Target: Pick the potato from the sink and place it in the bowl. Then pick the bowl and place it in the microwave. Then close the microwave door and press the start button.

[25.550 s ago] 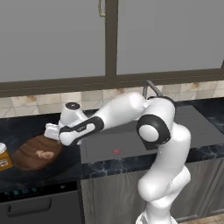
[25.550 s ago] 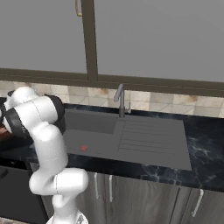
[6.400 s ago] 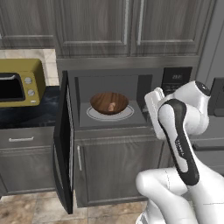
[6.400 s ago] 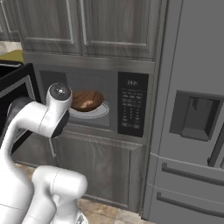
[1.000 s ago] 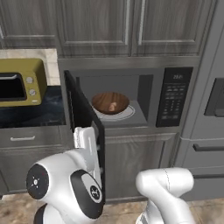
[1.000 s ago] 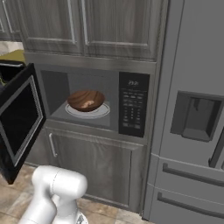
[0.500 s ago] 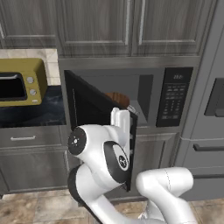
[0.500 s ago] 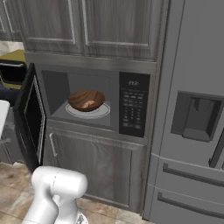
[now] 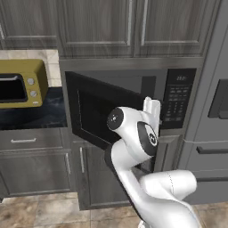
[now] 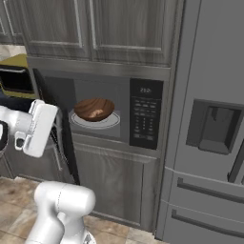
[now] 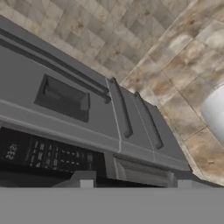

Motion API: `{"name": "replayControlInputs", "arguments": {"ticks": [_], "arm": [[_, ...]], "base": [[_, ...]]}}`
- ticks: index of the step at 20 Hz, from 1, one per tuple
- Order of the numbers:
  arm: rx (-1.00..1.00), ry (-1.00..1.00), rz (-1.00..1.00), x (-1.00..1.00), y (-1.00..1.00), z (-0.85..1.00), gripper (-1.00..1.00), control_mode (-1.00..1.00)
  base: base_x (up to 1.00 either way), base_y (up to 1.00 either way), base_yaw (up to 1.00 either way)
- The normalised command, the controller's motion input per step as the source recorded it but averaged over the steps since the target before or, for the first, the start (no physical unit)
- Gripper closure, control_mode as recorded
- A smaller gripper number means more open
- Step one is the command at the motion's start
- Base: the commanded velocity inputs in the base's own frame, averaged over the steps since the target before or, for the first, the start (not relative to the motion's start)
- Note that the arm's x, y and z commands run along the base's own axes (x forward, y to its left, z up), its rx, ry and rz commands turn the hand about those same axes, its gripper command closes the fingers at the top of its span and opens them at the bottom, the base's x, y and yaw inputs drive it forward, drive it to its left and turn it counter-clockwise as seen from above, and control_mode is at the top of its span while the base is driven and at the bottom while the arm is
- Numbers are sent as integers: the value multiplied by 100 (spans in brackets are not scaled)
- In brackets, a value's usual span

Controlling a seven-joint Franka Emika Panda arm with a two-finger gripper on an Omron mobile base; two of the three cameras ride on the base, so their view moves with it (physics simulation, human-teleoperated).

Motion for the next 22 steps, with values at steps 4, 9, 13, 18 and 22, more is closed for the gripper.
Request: {"name": "replayControlInputs", "arguments": {"ticks": [4, 9, 13, 18, 22], "arm": [[0, 0, 0, 100, -40, -32, -100, -100], [0, 0, 0, 100, -32, -31, -100, -100], [0, 0, 0, 100, -31, -26, -100, -100], [0, 0, 0, 100, -19, -16, -100, -100], [0, 0, 0, 100, -12, -10, -100, -100]], "base": [[0, 0, 0], [0, 0, 0], [0, 0, 0], [0, 0, 0], [0, 0, 0]]}}
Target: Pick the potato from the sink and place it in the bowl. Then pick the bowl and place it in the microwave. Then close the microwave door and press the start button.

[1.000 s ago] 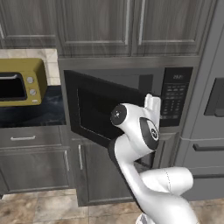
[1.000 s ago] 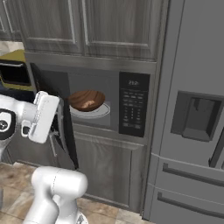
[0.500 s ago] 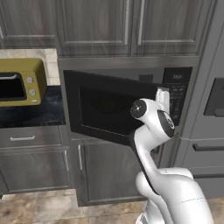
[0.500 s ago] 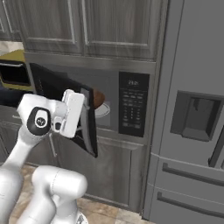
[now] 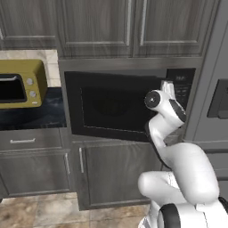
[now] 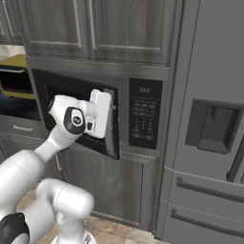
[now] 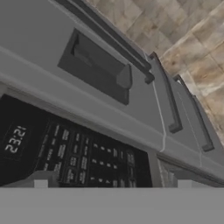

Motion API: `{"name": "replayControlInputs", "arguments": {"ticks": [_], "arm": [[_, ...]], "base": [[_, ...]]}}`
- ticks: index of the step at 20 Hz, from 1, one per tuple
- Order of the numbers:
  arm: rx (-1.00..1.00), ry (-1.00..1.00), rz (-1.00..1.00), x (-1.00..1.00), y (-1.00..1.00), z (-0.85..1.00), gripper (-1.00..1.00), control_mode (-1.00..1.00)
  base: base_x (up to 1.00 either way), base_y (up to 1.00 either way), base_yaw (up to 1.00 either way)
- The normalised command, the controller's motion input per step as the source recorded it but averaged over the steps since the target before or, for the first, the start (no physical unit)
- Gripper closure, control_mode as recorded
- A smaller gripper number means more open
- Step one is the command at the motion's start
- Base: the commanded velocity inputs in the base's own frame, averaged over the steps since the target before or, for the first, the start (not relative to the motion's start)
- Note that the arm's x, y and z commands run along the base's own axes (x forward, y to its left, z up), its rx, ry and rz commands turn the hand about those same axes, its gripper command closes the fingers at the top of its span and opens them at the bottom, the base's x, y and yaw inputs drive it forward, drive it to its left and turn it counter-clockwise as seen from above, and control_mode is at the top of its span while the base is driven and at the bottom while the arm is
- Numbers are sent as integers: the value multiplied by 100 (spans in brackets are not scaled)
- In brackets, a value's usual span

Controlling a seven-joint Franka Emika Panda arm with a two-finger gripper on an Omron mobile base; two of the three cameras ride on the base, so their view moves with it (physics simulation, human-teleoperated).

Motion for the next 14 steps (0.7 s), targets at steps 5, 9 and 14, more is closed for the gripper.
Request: {"name": "replayControlInputs", "arguments": {"ticks": [5, 9, 14], "arm": [[0, 0, 0, 100, -13, -7, -100, -100], [0, 0, 0, 95, -6, -6, -100, -100], [0, 0, 0, 66, 0, -7, -100, -100]], "base": [[0, 0, 0], [0, 0, 0], [0, 0, 0]]}}
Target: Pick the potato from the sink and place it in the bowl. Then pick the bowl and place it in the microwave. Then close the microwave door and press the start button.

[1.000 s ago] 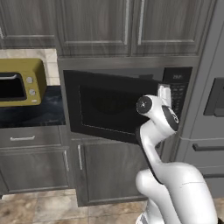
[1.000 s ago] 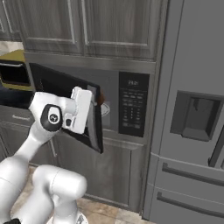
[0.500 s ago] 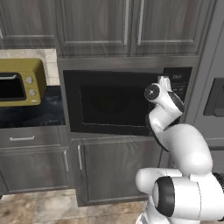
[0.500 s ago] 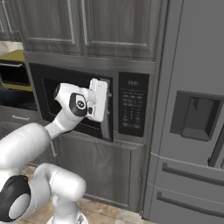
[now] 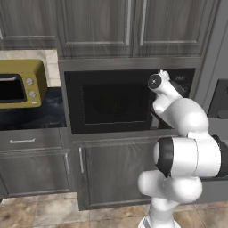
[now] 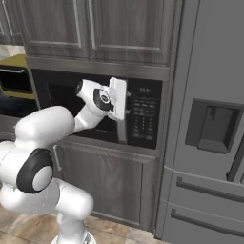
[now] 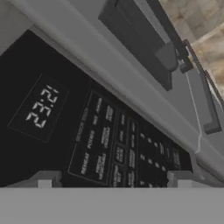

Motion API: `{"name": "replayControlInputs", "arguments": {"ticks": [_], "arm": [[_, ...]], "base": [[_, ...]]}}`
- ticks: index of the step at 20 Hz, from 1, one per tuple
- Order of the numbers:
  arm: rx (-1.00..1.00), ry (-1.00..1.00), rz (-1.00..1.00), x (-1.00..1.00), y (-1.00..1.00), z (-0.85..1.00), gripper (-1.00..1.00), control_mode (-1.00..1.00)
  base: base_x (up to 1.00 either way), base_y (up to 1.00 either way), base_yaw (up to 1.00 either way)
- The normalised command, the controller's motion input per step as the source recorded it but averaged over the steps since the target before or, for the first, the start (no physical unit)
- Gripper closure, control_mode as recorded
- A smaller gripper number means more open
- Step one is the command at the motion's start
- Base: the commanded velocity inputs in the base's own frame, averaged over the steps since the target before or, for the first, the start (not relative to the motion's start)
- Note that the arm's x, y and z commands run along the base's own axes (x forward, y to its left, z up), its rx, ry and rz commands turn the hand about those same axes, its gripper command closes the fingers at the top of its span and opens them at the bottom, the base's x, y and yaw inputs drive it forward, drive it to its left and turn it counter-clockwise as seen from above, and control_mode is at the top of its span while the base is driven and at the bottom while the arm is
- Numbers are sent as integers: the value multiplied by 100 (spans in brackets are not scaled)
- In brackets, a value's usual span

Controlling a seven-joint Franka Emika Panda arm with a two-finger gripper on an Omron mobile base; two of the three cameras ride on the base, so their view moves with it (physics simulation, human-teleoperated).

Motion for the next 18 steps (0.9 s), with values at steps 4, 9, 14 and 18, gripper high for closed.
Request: {"name": "replayControlInputs", "arguments": {"ticks": [4, 9, 14, 18], "arm": [[0, 0, 0, 79, 0, -15, -100, -100], [0, 0, 0, 83, 0, -26, -100, -100], [3, 0, 0, 33, -2, -11, -100, -100], [24, 7, -11, -81, -20, 42, -100, -100]], "base": [[0, 0, 0], [0, 0, 0], [0, 0, 0], [0, 0, 0]]}}
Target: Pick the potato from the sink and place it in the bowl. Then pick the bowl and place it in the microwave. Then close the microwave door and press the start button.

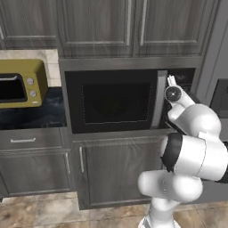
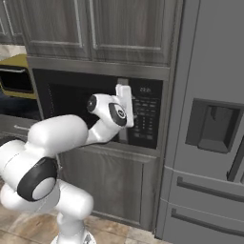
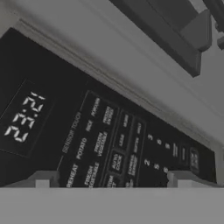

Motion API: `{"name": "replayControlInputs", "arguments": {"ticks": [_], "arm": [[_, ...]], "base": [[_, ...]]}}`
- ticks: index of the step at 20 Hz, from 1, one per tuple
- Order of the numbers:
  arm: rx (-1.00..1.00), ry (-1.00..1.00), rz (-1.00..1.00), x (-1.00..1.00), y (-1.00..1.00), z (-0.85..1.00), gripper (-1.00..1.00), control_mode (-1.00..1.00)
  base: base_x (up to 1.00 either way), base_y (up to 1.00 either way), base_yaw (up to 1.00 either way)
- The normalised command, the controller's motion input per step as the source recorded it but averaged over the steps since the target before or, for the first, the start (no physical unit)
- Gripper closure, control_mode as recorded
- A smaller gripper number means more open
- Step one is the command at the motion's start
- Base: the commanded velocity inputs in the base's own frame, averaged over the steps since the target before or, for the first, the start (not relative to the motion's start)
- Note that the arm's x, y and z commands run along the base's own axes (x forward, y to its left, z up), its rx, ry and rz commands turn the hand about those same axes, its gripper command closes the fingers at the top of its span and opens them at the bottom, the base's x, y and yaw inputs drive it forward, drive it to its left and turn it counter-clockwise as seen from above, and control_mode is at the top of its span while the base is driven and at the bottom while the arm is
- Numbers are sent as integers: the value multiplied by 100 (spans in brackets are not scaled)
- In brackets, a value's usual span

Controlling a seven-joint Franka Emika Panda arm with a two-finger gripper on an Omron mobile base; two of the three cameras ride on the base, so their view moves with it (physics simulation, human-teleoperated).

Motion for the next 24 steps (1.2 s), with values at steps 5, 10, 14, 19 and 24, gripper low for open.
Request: {"name": "replayControlInputs", "arguments": {"ticks": [5, 10, 14, 19, 24], "arm": [[29, 9, -12, -100, -24, 21, -100, -100], [30, -1, -13, -83, -47, -3, -100, -100], [49, -13, 20, -56, -81, -35, -100, -100], [27, -26, 32, -26, -14, -70, -100, -100], [6, -48, 25, -1, 30, -28, -100, -100]], "base": [[0, 0, 0], [0, 0, 0], [0, 0, 0], [0, 0, 0], [0, 0, 0]]}}
